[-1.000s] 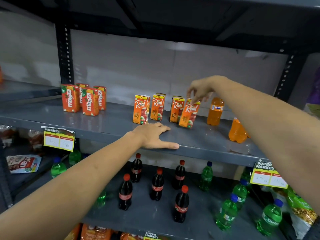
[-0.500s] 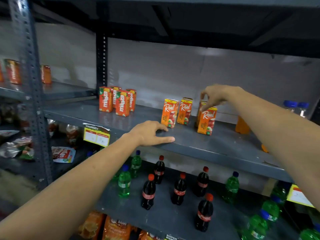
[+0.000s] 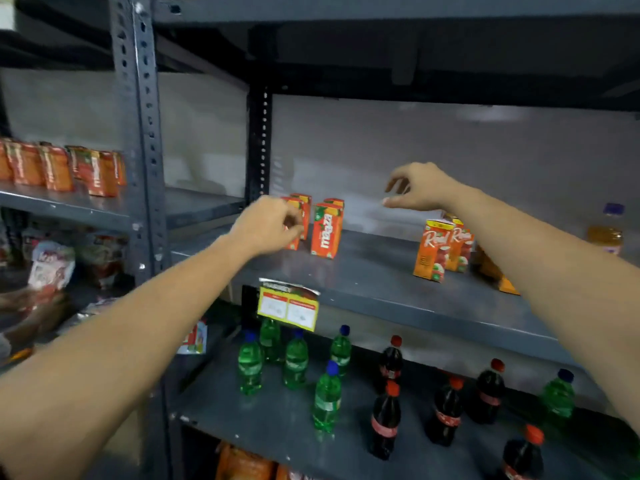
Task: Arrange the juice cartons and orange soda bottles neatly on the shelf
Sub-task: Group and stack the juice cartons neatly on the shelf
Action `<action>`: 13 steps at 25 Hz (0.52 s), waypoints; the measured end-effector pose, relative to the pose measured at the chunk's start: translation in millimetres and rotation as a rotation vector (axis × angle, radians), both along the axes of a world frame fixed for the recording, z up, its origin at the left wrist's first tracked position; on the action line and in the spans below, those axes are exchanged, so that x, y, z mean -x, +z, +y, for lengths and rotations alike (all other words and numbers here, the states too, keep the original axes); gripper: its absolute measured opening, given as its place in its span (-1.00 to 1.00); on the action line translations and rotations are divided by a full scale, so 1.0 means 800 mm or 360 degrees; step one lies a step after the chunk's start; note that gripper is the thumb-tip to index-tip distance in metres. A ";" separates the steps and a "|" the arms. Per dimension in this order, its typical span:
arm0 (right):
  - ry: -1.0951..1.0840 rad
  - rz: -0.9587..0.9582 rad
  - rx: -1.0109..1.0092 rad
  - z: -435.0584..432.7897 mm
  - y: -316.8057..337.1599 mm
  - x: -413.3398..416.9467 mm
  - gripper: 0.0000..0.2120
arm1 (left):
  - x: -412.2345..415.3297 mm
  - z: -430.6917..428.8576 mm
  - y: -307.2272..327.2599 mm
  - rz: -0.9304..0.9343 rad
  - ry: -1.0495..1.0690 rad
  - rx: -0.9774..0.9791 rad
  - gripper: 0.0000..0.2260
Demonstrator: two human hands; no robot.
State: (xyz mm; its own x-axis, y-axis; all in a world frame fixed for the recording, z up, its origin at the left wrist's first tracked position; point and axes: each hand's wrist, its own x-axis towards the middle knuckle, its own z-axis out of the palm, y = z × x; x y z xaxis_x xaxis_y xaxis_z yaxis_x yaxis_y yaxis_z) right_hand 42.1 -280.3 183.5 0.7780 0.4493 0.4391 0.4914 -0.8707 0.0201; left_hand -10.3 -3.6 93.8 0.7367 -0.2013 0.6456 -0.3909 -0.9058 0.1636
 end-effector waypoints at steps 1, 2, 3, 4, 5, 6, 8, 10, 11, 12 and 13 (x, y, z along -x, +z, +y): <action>-0.0003 0.0056 0.0009 0.023 -0.001 -0.009 -0.64 | -0.015 0.025 0.014 -0.0024 -0.0026 0.0043 -0.86; -0.0014 0.0134 -0.0003 0.043 -0.003 -0.018 -0.63 | -0.030 0.047 0.026 -0.0013 -0.0055 0.0055 -0.83; -0.0031 0.0228 -0.0023 0.060 -0.003 -0.025 -0.61 | -0.046 0.063 0.036 0.0025 -0.0081 0.0031 -0.77; -0.0056 0.0314 -0.0039 0.075 -0.004 -0.031 -0.58 | -0.062 0.075 0.045 0.0074 -0.0106 -0.0025 -0.70; -0.0081 0.0390 -0.0047 0.089 -0.006 -0.039 -0.54 | -0.079 0.083 0.050 0.0125 -0.0141 -0.0088 -0.64; -0.0091 0.0469 -0.0047 0.099 -0.009 -0.045 -0.51 | -0.091 0.084 0.053 0.0173 -0.0179 -0.0136 -0.59; -0.0075 0.0632 -0.0094 0.124 -0.015 -0.060 -0.50 | -0.117 0.091 0.057 0.0292 -0.0344 -0.0144 -0.54; -0.0020 0.0702 -0.0082 0.136 -0.020 -0.064 -0.54 | -0.130 0.086 0.053 0.0428 -0.0495 -0.0141 -0.52; -0.0006 0.0698 -0.0041 0.139 -0.020 -0.066 -0.58 | -0.136 0.083 0.051 0.0460 -0.0551 -0.0158 -0.53; -0.0013 0.0681 -0.0009 0.140 -0.020 -0.067 -0.62 | -0.141 0.082 0.051 0.0469 -0.0604 -0.0162 -0.54; -0.0019 0.0665 0.0013 0.141 -0.019 -0.068 -0.65 | -0.144 0.081 0.052 0.0473 -0.0638 -0.0155 -0.55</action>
State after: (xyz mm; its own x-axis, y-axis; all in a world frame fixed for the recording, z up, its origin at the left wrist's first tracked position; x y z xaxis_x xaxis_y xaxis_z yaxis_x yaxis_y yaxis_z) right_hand 96.6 -167.5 168.0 0.8937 0.4412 0.0811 0.4486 -0.8771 -0.1717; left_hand 104.8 61.6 135.1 0.7384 -0.5545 0.3838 -0.6601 -0.7108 0.2429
